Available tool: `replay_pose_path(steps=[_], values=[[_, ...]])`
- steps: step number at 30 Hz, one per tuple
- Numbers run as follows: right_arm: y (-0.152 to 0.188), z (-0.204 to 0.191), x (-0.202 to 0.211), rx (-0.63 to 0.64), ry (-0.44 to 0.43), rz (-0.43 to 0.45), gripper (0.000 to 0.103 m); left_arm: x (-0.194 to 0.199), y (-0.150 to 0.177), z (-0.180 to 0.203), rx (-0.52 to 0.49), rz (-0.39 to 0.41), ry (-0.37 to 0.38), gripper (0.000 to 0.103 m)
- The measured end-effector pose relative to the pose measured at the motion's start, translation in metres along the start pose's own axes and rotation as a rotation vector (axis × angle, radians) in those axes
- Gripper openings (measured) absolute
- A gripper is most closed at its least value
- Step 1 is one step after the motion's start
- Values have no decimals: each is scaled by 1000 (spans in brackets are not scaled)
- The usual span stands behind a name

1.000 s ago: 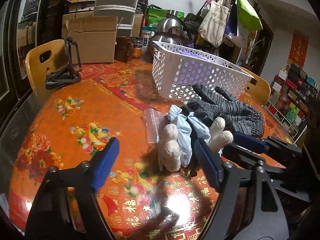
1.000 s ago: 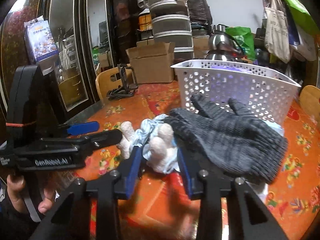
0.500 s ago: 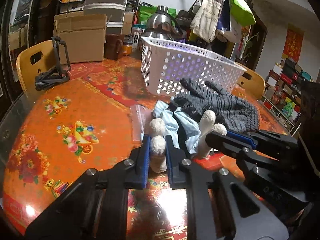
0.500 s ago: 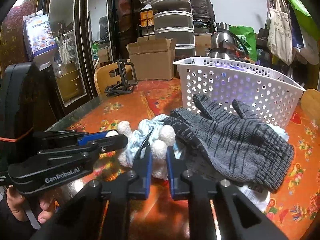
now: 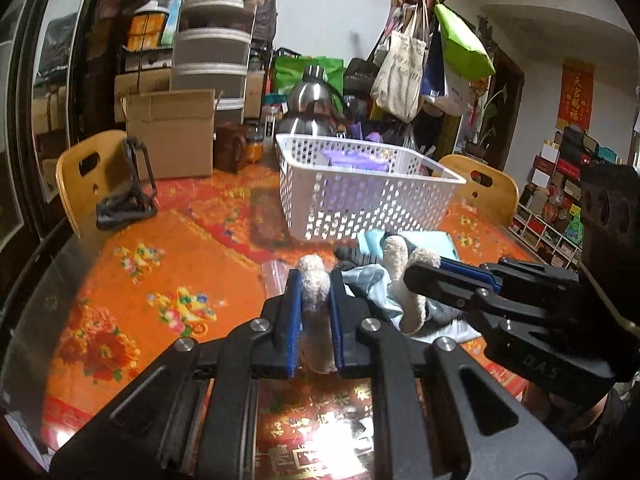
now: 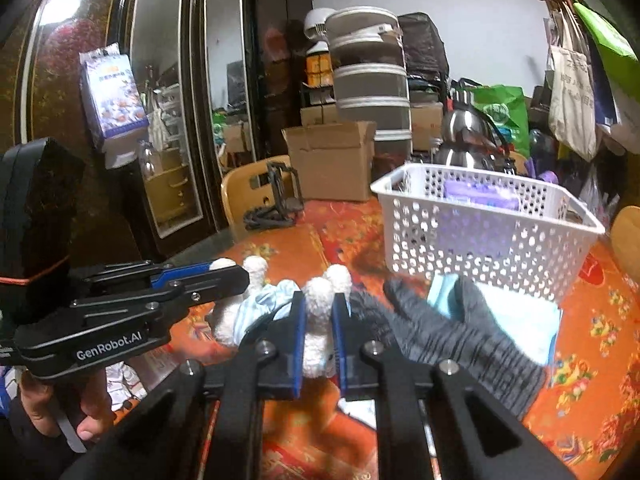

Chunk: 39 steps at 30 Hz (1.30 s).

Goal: Organize soft objects
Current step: 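Grasp the white cotton gloves with both tools, then carry the white gloves with both tools over the basket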

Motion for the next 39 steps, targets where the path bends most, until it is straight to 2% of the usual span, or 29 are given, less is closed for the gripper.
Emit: replay_pose_path(steps=[10, 15, 19, 24, 29, 33, 39], values=[[-65, 12, 23, 27, -9, 73, 11, 18, -61, 22, -28, 80, 28, 12], [-105, 37, 25, 38, 18, 88, 11, 13, -107, 41, -36, 110, 77, 11], [-137, 62, 18, 41, 47, 96, 11, -7, -153, 54, -34, 125, 99, 11], [-171, 107, -8, 11, 94, 73, 11, -54, -207, 71, -39, 96, 126, 11], [-184, 150, -40, -24, 139, 27, 10, -121, -238, 71, -16, 23, 124, 11], [-181, 181, -55, -37, 195, -17, 10, -171, -243, 80, 5, -48, 148, 11], [-165, 222, -54, -58, 247, -53, 10, -210, -226, 118, -26, -100, 170, 11]])
Point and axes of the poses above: each gripper's, at about its wrist camera, not at the fingertips, and x roughly against the way its jaws point, z to its right, y to its underside, the point moved 4 cm from there along -x, roughly the way its jaws point, and after that the axes turned 6 degrees about z, right-handed, at the moved point
